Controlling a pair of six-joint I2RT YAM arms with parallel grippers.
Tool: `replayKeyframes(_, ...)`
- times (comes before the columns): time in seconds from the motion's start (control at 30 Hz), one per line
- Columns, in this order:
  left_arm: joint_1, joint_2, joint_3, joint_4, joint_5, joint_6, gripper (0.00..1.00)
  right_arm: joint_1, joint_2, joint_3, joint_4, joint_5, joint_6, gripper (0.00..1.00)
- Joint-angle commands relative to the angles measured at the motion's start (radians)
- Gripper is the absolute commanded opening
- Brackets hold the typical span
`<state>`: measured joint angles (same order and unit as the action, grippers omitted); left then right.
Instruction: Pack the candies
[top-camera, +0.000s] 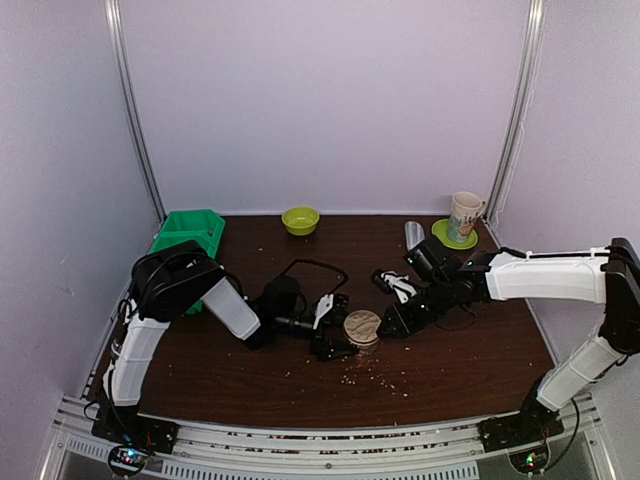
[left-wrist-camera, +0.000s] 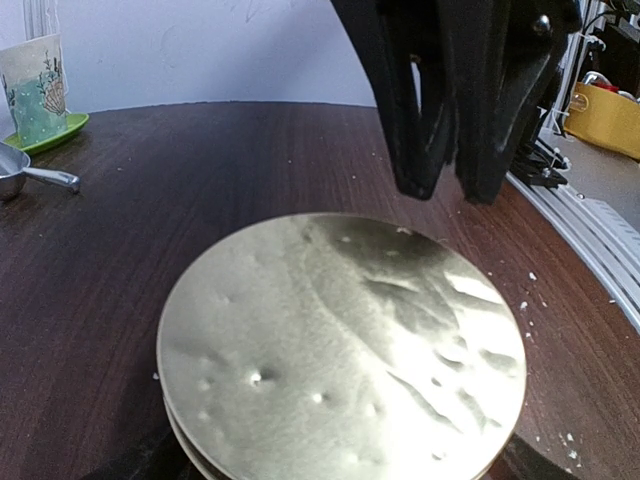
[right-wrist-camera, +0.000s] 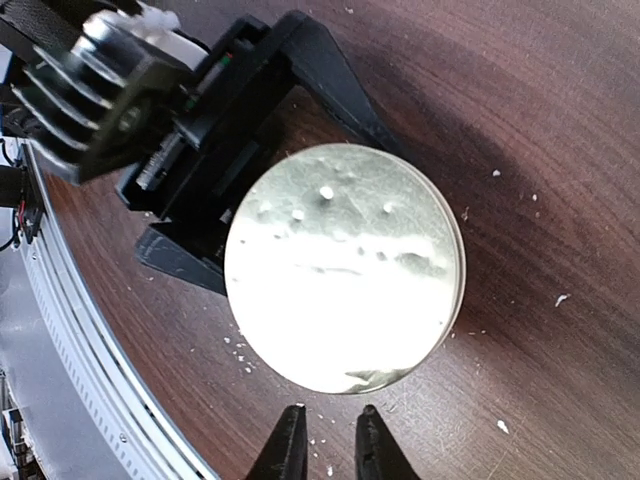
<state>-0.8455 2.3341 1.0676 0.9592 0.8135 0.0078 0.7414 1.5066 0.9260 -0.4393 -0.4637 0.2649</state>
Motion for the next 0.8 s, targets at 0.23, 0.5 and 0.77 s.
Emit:
replayKeyframes(0.23,-0.004,0.063,-0.021,-0.159,-0.018,-0.036,0.84,-0.031,0.087,0.212,-0.051,0.043,-0.037,0.28)
replayKeyframes(0.5,-0.004,0.064,-0.02,-0.166,-0.02,-0.029,0.84,-0.067,0.254,0.345,-0.045,-0.009,-0.044,0.33)
replayKeyframes(0.77,-0.005,0.067,-0.015,-0.173,-0.02,-0.026,0.84,-0.077,0.319,0.383,-0.05,-0.043,-0.054,0.33)
